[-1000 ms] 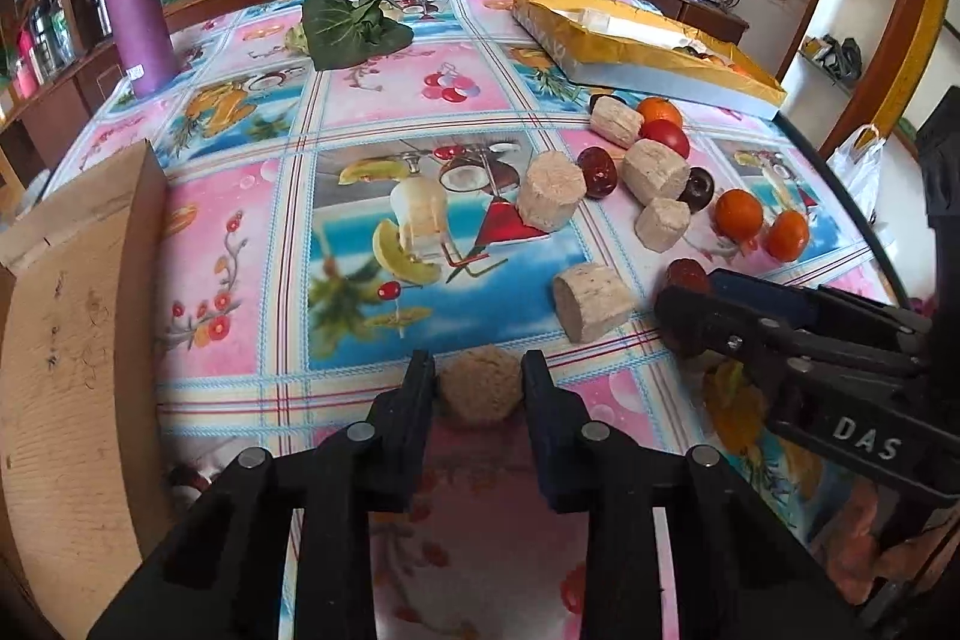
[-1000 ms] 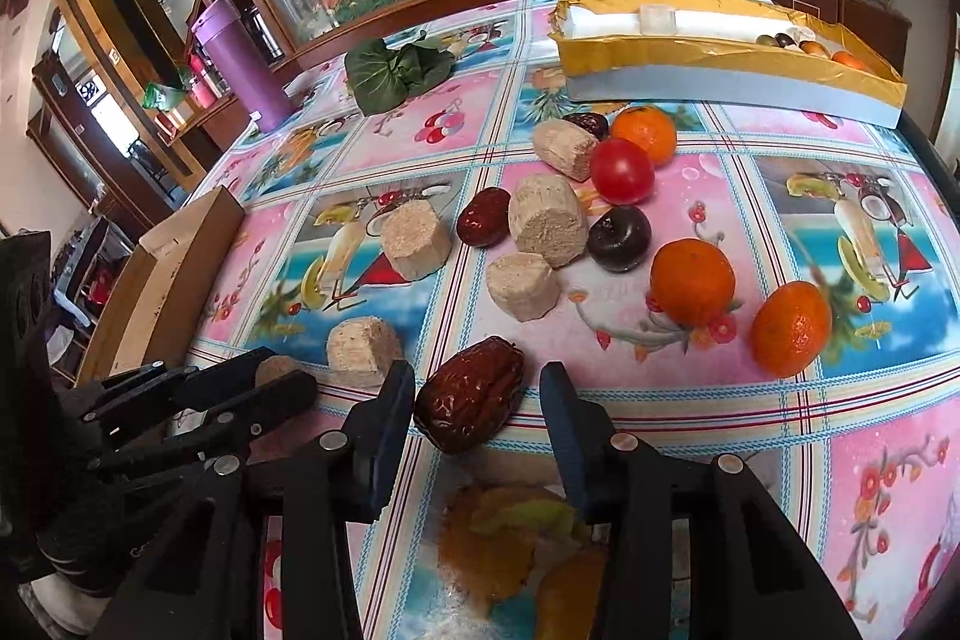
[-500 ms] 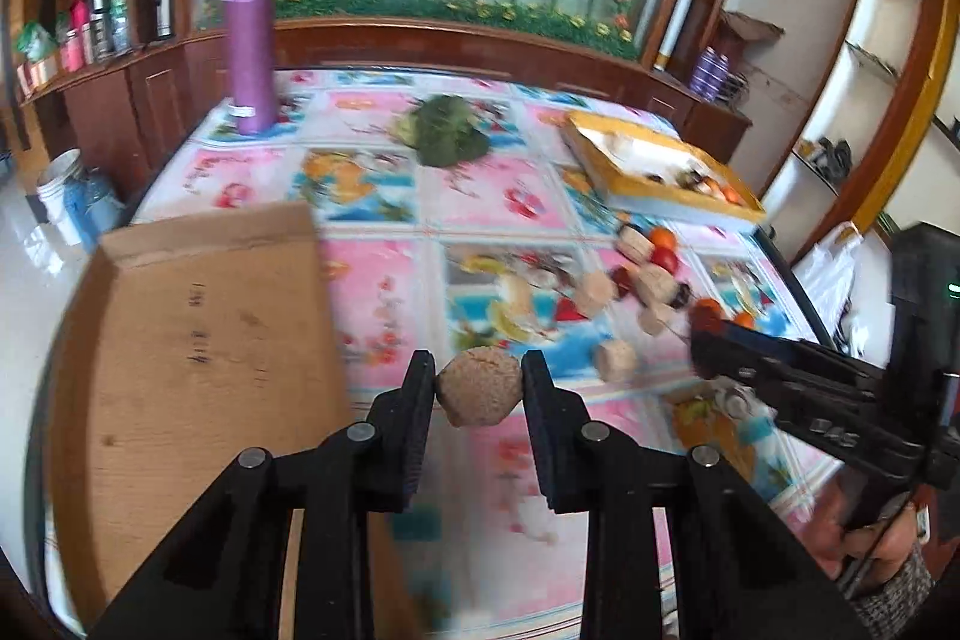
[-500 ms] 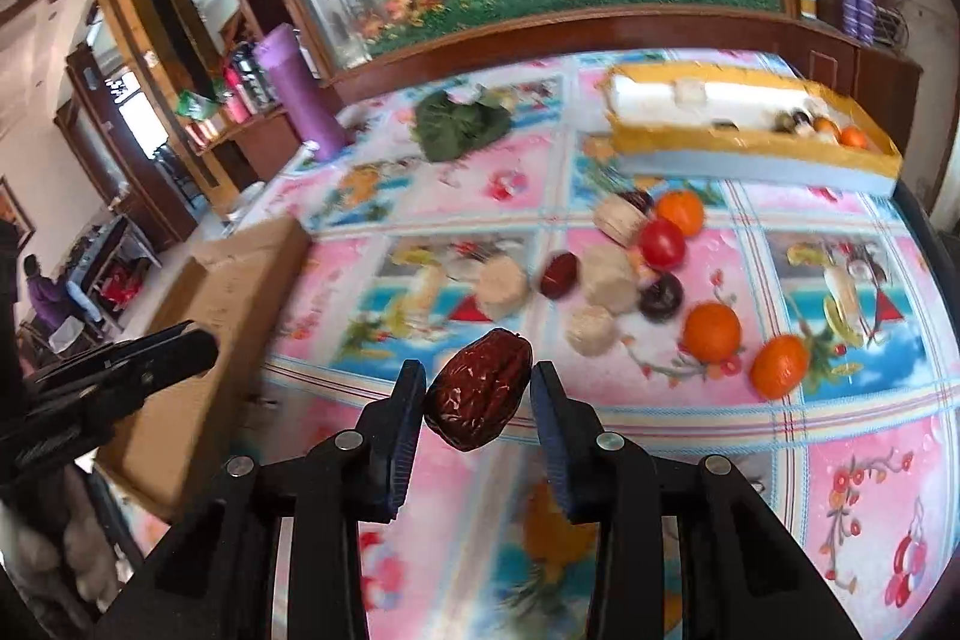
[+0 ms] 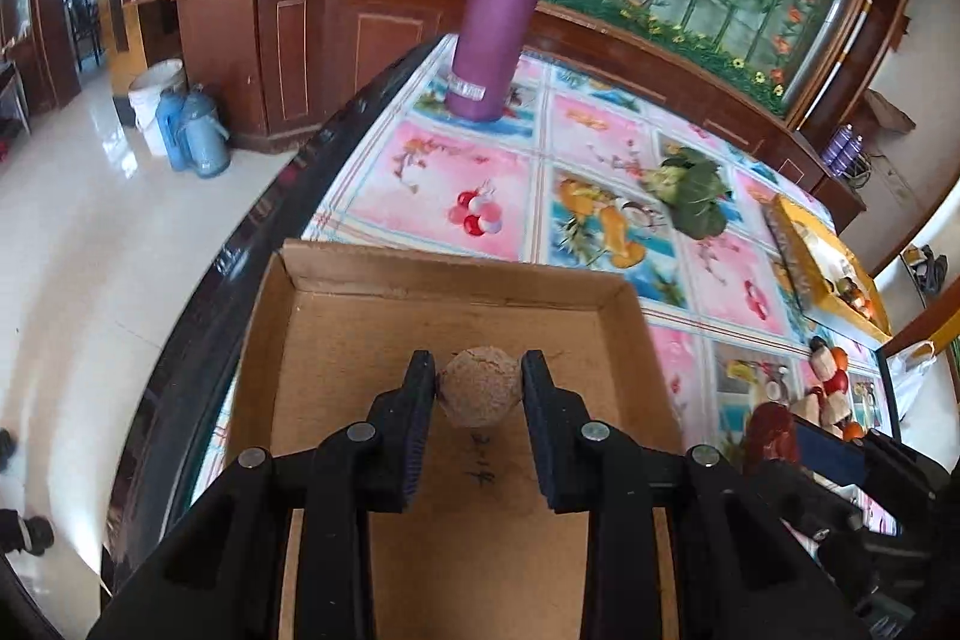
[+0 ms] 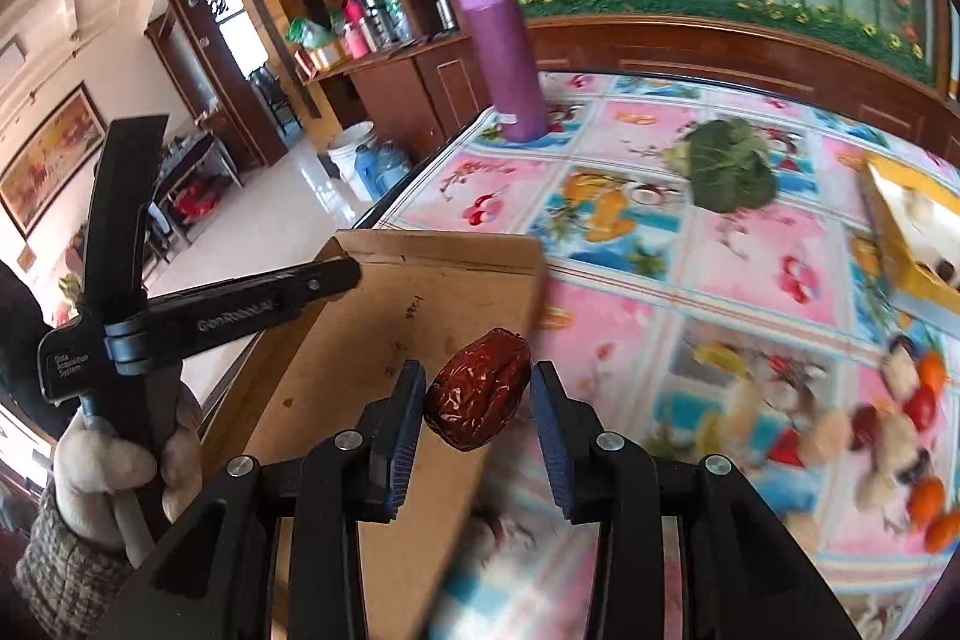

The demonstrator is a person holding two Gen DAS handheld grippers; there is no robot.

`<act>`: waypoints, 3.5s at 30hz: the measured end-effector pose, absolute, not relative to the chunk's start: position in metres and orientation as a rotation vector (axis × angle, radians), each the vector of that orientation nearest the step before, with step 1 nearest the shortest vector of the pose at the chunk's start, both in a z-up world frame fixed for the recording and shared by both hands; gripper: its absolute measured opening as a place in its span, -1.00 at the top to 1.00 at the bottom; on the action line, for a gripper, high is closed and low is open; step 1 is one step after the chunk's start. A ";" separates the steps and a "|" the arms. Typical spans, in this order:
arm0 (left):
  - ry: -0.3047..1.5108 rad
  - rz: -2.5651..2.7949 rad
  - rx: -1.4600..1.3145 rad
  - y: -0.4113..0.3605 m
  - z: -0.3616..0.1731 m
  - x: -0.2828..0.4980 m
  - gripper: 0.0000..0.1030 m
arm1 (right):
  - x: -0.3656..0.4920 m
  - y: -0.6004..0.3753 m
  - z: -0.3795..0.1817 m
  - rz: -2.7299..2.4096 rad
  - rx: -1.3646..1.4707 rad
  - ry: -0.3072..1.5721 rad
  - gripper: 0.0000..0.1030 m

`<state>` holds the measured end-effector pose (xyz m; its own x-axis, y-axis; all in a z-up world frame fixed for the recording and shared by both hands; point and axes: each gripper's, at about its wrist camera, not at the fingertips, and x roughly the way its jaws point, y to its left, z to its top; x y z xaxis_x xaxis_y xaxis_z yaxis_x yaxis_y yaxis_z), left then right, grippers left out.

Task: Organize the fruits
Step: 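Carry both items into the cardboard tray and open both tools, then grasp the square tan cake with the left tool while the right tool grasps an orange, then carry the cake and orange into the cardboard tray and release both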

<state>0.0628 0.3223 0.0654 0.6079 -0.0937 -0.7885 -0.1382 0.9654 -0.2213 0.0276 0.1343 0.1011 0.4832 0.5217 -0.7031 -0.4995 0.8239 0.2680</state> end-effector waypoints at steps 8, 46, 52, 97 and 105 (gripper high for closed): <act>0.972 0.083 -0.368 0.351 0.034 0.086 0.44 | 0.071 0.197 0.062 0.617 -0.069 0.912 0.23; 0.968 0.039 -0.197 0.251 0.029 0.017 -0.09 | -0.053 -0.059 0.077 0.213 0.144 0.798 -0.38; 0.866 0.038 -0.179 0.256 0.057 -0.009 -0.09 | -0.073 -0.127 0.075 0.089 0.193 0.788 -0.38; 0.907 -0.365 -0.048 0.052 0.037 0.000 0.50 | 0.002 -0.171 0.029 0.044 0.151 0.872 0.34; 0.858 -0.320 -0.170 0.119 0.067 -0.031 0.50 | -0.026 -0.147 0.070 0.087 0.132 0.798 0.33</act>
<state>-0.0308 0.1189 0.0667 0.6101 -0.3435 -0.7139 0.2076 0.9389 -0.2744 -0.0265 -0.1466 0.0696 0.6954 0.1278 -0.7071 -0.0280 0.9881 0.1510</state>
